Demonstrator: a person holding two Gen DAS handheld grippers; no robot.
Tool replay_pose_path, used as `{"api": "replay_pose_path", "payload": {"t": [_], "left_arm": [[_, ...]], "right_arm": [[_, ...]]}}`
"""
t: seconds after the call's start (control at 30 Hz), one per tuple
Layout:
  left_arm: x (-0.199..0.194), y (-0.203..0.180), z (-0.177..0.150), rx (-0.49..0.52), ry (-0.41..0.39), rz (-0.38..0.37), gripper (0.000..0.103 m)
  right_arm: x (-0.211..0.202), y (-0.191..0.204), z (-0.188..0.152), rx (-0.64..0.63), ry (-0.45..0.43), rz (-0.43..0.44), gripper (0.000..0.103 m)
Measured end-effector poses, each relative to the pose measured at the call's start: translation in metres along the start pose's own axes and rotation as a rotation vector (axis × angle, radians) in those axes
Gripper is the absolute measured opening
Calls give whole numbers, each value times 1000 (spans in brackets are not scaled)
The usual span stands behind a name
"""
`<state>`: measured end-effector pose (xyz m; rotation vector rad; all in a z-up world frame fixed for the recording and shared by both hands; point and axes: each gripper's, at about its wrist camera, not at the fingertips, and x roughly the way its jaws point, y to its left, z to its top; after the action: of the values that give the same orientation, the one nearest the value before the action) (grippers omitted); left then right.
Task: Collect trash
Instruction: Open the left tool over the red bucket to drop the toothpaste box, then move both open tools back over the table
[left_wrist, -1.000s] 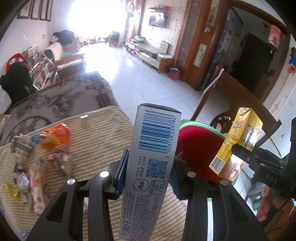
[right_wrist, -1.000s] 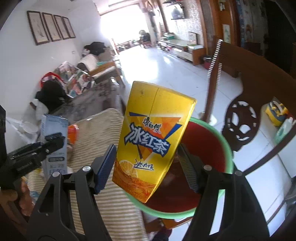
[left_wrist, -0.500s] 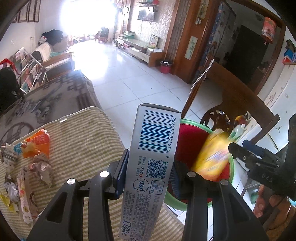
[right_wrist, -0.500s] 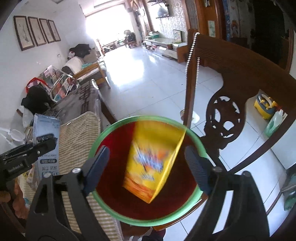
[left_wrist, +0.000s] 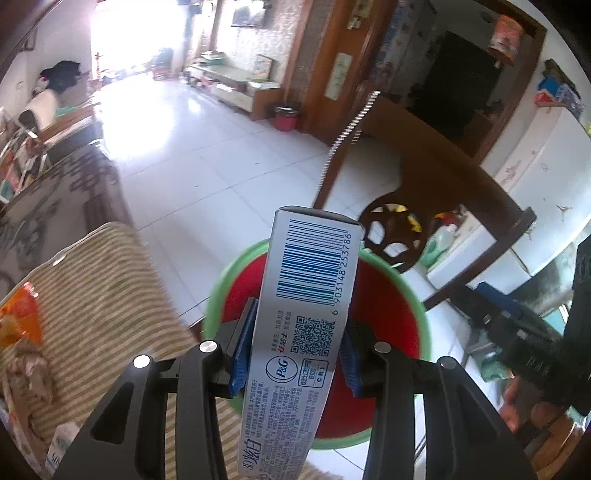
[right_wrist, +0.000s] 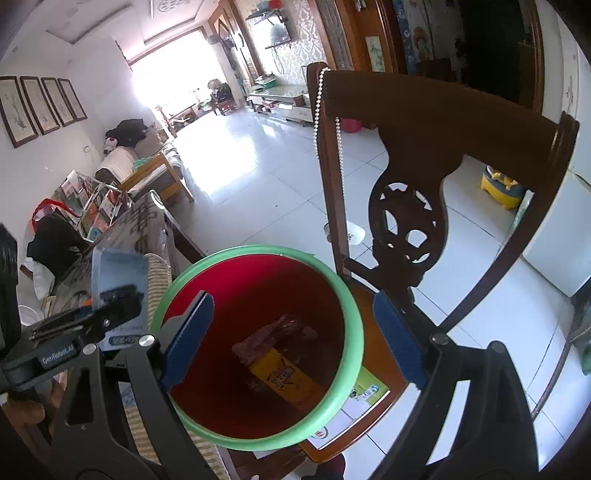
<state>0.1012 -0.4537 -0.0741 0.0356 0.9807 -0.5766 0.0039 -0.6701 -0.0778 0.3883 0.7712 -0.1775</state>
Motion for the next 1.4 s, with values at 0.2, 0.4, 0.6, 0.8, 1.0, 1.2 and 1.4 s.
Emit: {"api": "replay_pose_path", "payload": {"t": [0.2, 0.4, 0.6, 0.8, 1.0, 1.2, 1.4], "left_arm": [[-15, -4, -7, 13, -38, 6, 77], [-48, 24, -33, -22, -83, 90, 77], [-79, 76, -63, -149, -102, 168, 77], [-119, 140, -109, -301, -129, 274, 77], [-155, 217, -162, -497, -144, 368, 77], [-200, 316, -215, -783, -167, 448, 77], [-207, 400, -250, -1037, -156, 484, 77]], "right_arm": [[-4, 7, -5, -9, 3, 5, 87], [0, 41, -10, -68, 21, 52, 88], [12, 95, -26, -173, 76, 123, 88], [16, 156, -45, -290, 111, 187, 88], [20, 219, -71, -386, 152, 227, 88], [15, 274, -101, -455, 181, 247, 88], [0, 326, -128, -500, 179, 264, 88]]}}
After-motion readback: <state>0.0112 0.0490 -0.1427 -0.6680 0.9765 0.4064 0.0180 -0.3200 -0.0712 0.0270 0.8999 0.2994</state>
